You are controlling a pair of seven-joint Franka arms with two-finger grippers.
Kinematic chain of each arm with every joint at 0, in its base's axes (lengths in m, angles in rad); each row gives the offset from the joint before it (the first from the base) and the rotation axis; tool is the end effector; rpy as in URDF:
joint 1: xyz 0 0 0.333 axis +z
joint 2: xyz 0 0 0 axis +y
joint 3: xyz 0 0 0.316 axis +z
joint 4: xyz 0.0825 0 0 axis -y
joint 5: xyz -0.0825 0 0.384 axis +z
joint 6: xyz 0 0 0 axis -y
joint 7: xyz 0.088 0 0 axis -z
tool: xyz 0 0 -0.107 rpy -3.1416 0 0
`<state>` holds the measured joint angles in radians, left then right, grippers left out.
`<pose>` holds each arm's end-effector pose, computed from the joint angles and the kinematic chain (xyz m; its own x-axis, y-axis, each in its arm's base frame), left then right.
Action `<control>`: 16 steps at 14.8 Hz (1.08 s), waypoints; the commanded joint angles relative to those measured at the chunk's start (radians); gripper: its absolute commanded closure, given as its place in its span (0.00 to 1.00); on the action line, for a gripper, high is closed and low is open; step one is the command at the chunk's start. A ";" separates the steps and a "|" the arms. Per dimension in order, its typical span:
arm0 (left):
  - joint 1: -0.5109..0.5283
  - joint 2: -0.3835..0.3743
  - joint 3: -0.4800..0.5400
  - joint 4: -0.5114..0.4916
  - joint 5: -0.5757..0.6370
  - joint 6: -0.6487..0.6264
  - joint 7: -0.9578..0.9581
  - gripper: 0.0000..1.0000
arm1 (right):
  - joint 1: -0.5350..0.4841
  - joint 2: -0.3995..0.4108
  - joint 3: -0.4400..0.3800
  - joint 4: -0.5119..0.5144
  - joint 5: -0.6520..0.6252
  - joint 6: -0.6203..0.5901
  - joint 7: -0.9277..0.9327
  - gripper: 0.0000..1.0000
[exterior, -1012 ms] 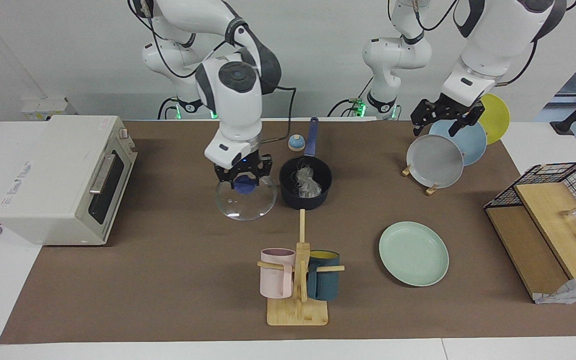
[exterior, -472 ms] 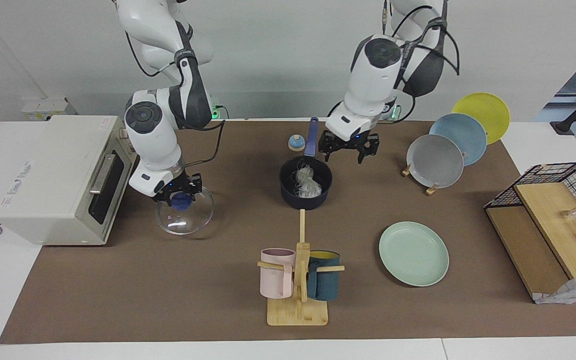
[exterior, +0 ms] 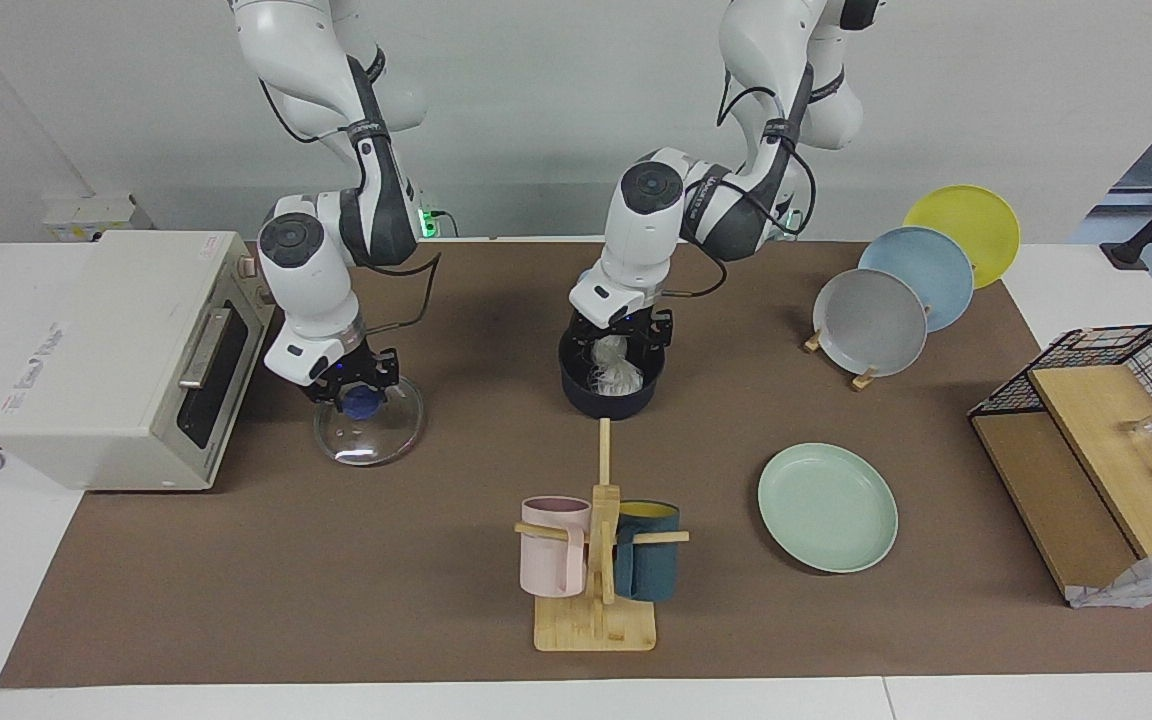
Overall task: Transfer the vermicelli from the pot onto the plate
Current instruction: 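Set the lid on the table while the left gripper grasps vermicelli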
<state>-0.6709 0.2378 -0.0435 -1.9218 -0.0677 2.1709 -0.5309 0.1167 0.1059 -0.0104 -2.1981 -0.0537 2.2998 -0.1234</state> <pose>0.4591 -0.4001 0.3703 0.9892 -0.1445 -0.0250 -0.1427 -0.9878 0.0624 0.5406 0.0566 0.3355 0.9649 0.2623 -0.0100 0.2625 -0.9641 0.0401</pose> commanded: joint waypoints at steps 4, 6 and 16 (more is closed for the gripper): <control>-0.022 0.067 0.019 -0.036 -0.007 0.098 0.000 0.00 | -0.025 -0.037 0.009 0.049 0.014 -0.089 -0.018 0.00; -0.021 0.067 0.019 -0.034 -0.006 0.098 0.009 0.00 | -0.034 -0.037 0.009 0.199 0.015 -0.291 -0.013 0.00; 0.000 -0.003 0.024 0.030 0.002 -0.072 0.066 1.00 | -0.084 -0.026 0.003 0.679 0.009 -0.844 0.036 0.00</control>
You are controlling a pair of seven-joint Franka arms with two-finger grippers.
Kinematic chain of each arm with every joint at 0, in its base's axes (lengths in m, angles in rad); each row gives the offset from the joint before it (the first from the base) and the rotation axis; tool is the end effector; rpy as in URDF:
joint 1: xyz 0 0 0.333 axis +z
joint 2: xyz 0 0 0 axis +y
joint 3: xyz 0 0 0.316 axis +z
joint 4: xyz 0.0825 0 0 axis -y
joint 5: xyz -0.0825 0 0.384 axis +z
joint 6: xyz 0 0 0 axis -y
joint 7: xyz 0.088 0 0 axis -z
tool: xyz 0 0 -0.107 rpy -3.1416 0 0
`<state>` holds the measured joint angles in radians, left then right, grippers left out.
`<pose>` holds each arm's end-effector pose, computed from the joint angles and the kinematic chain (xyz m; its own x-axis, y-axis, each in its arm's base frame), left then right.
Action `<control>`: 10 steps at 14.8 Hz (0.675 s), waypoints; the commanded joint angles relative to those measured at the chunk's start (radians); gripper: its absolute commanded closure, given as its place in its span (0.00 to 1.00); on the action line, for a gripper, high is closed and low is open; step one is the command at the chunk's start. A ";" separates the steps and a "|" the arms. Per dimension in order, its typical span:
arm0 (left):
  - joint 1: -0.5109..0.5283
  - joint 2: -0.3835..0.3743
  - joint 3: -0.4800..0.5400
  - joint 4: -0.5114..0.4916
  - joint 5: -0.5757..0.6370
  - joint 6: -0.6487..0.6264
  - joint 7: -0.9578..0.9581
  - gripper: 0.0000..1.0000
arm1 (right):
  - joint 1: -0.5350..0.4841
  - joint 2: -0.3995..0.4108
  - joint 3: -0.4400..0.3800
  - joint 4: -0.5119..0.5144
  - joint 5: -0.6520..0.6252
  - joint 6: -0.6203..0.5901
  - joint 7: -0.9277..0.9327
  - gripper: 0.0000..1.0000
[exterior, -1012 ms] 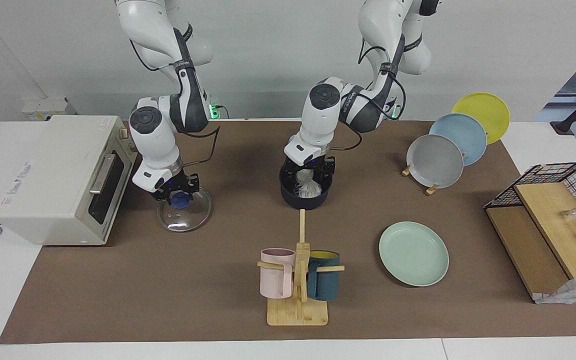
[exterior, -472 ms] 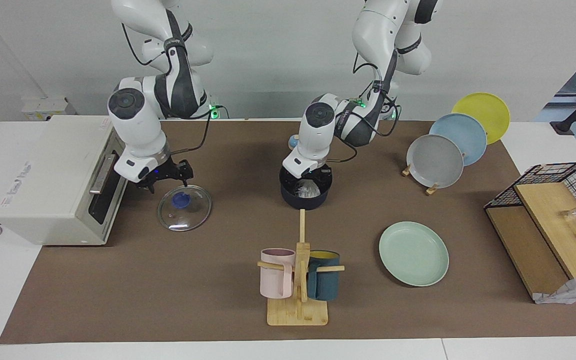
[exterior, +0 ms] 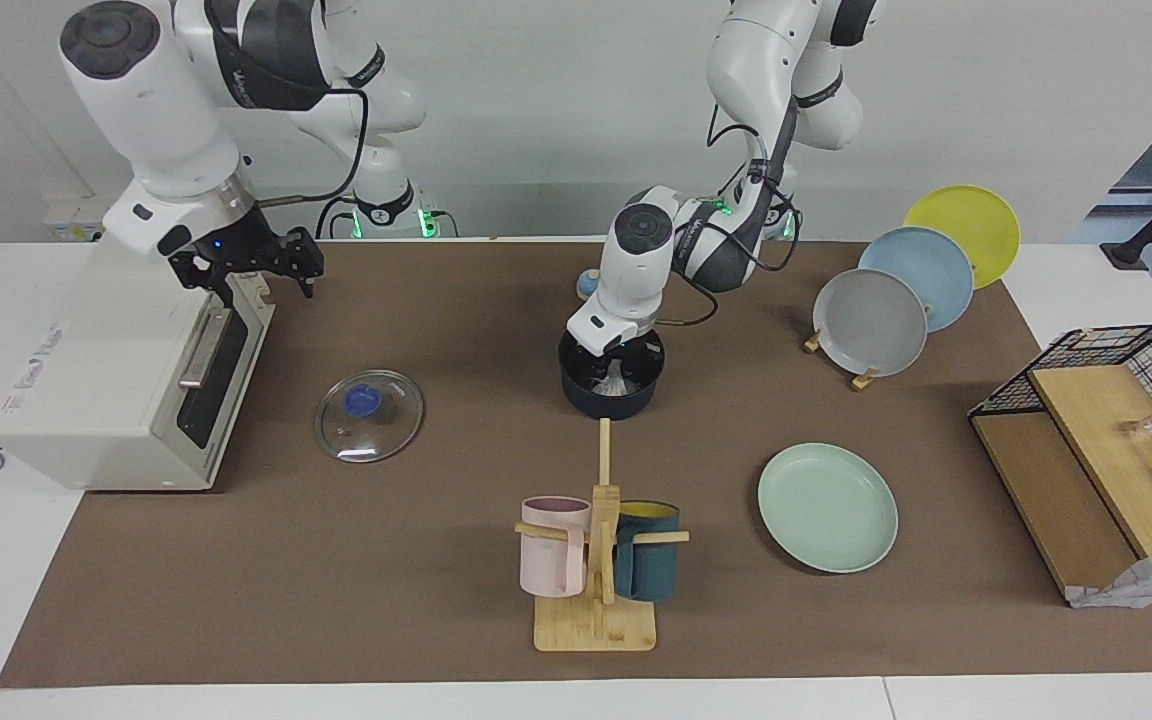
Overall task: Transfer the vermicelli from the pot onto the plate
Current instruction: 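Lift the vermicelli with the left gripper while the right gripper withdraws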
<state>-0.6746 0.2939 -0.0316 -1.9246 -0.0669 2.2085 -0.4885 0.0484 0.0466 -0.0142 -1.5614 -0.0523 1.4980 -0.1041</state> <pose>0.4659 -0.3992 0.3379 0.9836 -0.1762 -0.0393 -0.1742 -0.9834 0.0499 0.5595 0.0134 0.5971 0.9844 0.1337 -0.1146 0.1391 -0.9894 0.0412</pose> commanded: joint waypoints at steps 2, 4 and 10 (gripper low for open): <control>0.020 -0.100 0.012 0.100 -0.001 -0.244 0.031 1.00 | -0.025 0.027 0.005 0.040 0.008 -0.059 0.015 0.00; 0.033 -0.131 0.021 0.168 -0.010 -0.347 0.031 1.00 | -0.024 -0.031 0.005 -0.033 0.009 -0.058 0.020 0.00; 0.263 -0.079 0.021 0.401 -0.031 -0.478 0.149 1.00 | -0.033 -0.028 0.007 -0.029 0.012 -0.004 0.017 0.00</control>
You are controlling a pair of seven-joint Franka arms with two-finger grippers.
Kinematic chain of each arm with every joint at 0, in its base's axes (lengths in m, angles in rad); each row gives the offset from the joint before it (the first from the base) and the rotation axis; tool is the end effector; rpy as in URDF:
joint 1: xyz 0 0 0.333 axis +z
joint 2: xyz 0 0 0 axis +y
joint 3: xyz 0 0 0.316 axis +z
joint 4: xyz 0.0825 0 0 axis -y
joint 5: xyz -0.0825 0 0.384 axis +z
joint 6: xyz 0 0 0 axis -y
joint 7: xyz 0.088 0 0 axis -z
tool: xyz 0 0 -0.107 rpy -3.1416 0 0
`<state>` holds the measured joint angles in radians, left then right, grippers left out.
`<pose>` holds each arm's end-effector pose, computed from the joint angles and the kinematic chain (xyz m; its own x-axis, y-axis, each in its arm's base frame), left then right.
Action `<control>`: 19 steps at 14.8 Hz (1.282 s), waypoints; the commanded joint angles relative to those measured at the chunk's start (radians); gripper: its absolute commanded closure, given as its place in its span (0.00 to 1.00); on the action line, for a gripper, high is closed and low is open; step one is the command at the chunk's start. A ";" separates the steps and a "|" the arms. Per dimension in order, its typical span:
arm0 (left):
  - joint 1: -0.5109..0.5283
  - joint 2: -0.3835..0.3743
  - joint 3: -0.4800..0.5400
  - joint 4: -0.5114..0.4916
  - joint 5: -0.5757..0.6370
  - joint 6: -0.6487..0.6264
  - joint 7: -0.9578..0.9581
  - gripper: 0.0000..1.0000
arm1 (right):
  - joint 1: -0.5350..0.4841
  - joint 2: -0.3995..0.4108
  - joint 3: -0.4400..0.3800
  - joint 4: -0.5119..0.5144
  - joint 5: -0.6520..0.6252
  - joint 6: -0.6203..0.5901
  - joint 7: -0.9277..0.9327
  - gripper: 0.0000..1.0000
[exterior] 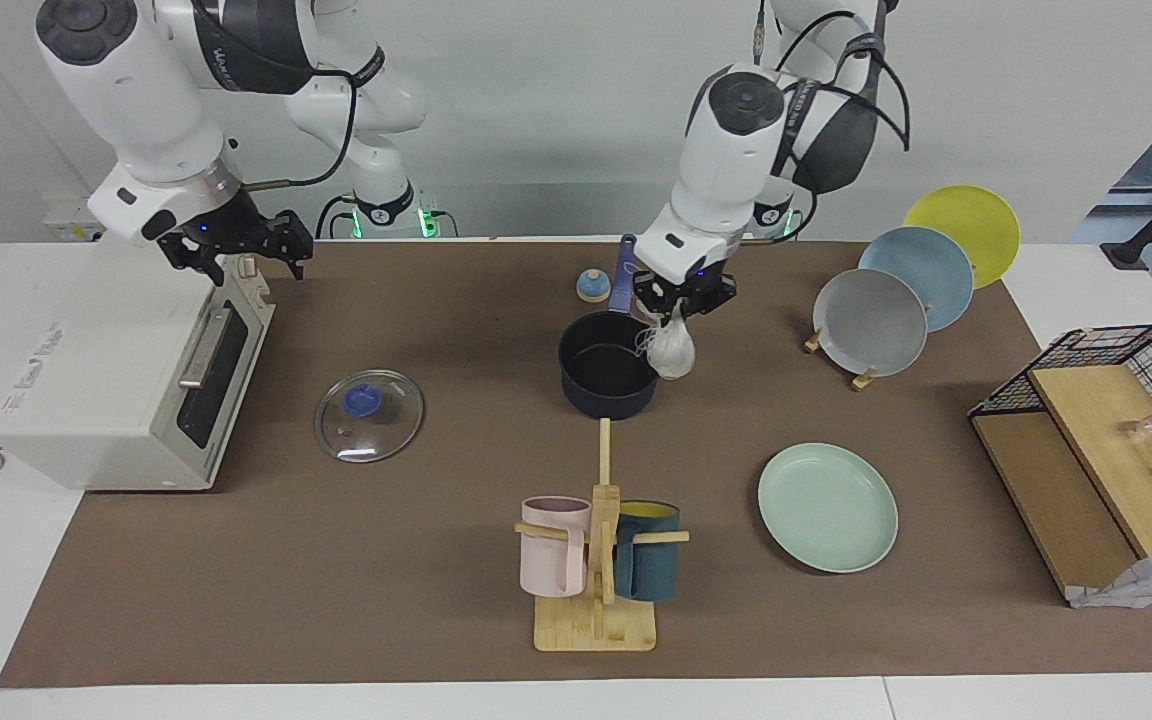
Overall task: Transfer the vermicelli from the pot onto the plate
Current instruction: 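Lift the vermicelli with the left gripper while the right gripper withdraws, then carry the vermicelli onto the green plate and open the left gripper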
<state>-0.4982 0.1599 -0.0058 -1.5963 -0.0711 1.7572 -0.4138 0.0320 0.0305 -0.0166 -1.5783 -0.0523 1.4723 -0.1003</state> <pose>0.5334 -0.3011 0.5354 0.9966 -0.0778 -0.0280 -0.0758 -0.9950 0.0650 0.5516 0.0026 0.5964 0.9839 0.1100 -0.1405 0.1165 -0.9924 0.0389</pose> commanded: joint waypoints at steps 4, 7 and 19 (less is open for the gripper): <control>0.262 0.085 -0.005 0.043 -0.032 0.091 0.292 1.00 | -0.040 -0.023 0.009 -0.025 0.012 0.010 0.011 0.00; 0.334 0.148 -0.005 0.012 -0.032 0.200 0.407 1.00 | -0.044 -0.023 0.009 -0.020 0.012 0.014 0.014 0.00; 0.339 0.293 -0.003 0.004 -0.016 0.380 0.523 0.01 | -0.047 -0.030 -0.008 0.012 0.042 0.049 0.013 0.00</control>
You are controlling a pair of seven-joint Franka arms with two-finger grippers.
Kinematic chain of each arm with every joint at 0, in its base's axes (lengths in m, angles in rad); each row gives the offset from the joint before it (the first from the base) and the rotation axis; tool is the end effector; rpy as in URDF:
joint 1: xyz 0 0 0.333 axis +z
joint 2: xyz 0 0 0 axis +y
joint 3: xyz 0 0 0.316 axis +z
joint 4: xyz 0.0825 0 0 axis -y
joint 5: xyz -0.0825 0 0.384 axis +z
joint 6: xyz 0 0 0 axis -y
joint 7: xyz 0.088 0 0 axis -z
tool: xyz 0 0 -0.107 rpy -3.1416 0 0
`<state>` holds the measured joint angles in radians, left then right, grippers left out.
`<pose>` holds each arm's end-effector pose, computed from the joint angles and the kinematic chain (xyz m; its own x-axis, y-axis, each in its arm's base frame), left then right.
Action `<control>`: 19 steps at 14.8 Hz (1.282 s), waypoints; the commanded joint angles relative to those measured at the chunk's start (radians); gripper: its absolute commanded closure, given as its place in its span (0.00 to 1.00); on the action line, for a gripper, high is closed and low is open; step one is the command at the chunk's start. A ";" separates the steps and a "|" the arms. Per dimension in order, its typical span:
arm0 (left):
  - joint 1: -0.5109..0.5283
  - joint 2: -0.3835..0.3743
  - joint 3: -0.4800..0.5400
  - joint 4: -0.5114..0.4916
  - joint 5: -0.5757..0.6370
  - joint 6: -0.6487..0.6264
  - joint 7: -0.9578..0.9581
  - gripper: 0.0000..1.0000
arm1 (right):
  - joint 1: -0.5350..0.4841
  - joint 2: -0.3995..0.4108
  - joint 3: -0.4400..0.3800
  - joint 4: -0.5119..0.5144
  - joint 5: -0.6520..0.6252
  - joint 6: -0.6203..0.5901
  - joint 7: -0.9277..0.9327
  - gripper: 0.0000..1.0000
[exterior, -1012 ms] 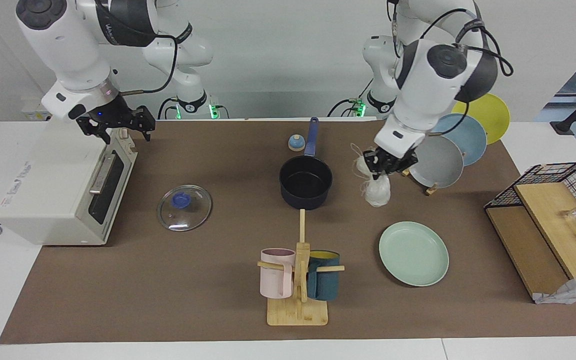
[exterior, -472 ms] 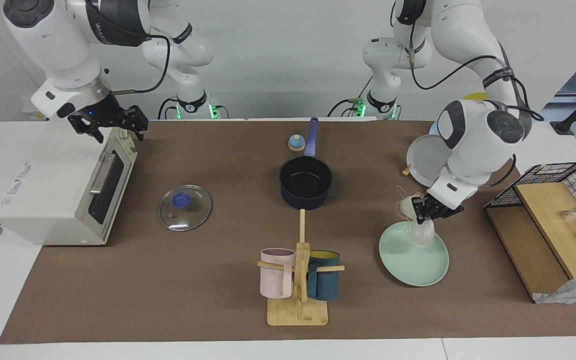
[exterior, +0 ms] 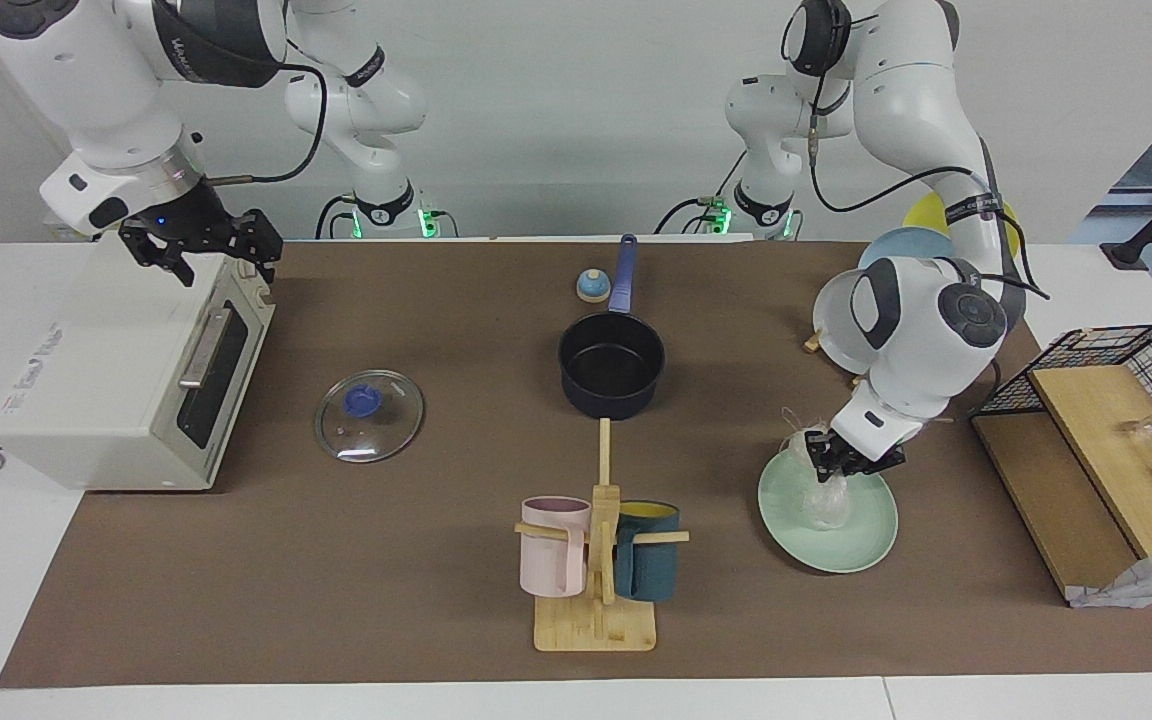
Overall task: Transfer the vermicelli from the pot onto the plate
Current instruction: 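Carry the vermicelli onto the green plate and open the left gripper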
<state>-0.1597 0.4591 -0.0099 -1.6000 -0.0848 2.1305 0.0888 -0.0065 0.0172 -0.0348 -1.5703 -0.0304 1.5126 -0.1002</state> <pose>0.6770 -0.1188 0.3722 0.9748 -0.2098 0.0762 -0.2152 -0.9739 0.0727 0.5524 -0.0261 0.6104 0.9954 0.0571 -0.0775 0.0591 -0.9980 0.0234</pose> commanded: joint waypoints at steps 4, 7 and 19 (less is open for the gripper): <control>-0.009 -0.017 0.005 0.052 -0.003 -0.038 0.016 0.00 | -0.012 -0.019 0.004 -0.001 0.018 0.006 0.013 0.00; -0.004 -0.034 0.020 0.107 -0.003 -0.168 -0.021 0.00 | -0.013 -0.019 0.003 0.001 0.018 0.000 0.010 0.00; -0.014 -0.365 0.028 0.086 0.069 -0.544 -0.139 0.00 | -0.010 -0.019 0.009 0.004 0.017 -0.002 0.007 0.00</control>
<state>-0.1649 0.1496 0.0162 -1.4794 -0.0412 1.6325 -0.0288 -0.0067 0.0062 -0.0358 -1.5644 -0.0260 1.5129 -0.1002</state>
